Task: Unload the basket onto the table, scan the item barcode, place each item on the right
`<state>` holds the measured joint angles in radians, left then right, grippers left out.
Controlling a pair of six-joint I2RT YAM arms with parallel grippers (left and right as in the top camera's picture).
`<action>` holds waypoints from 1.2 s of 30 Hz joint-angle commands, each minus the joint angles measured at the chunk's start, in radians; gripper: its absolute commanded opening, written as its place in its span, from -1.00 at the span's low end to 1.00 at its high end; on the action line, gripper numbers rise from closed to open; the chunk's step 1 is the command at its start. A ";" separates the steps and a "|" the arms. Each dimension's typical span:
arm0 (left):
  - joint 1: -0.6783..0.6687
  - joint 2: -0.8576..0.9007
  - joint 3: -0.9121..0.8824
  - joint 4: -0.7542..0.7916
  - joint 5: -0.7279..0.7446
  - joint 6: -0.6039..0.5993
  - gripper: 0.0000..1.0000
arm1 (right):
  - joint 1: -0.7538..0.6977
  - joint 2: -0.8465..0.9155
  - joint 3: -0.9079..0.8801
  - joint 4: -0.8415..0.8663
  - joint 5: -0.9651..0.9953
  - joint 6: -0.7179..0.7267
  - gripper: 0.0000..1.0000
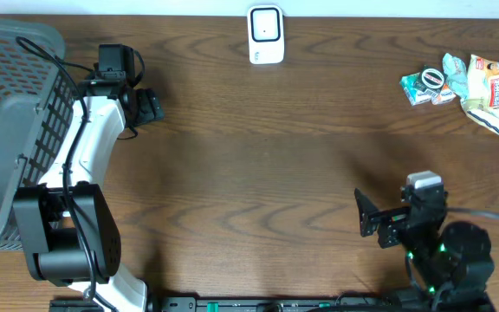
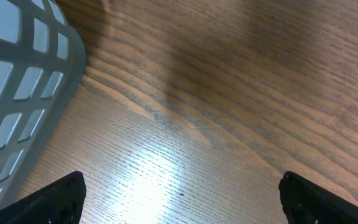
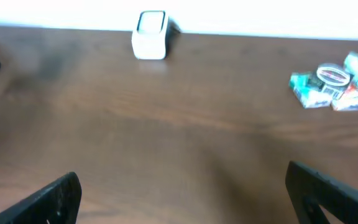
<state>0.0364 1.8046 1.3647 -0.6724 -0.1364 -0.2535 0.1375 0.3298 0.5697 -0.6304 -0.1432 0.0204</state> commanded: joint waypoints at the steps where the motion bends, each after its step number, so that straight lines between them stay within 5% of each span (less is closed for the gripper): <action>1: 0.000 0.000 -0.006 0.000 -0.005 0.013 0.95 | -0.030 -0.095 -0.107 0.084 -0.028 -0.033 0.99; 19: 0.000 0.000 -0.006 0.000 -0.005 0.013 0.95 | -0.047 -0.279 -0.445 0.582 -0.021 0.010 0.99; 28: 0.000 0.000 -0.006 0.000 -0.005 0.013 0.95 | -0.089 -0.325 -0.548 0.645 0.044 0.138 0.98; 36: 0.000 0.000 -0.006 0.000 -0.005 0.013 0.95 | -0.113 -0.325 -0.565 0.628 0.043 0.089 0.99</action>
<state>0.0364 1.8046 1.3647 -0.6727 -0.1364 -0.2535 0.0345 0.0151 0.0078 0.0116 -0.1146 0.1284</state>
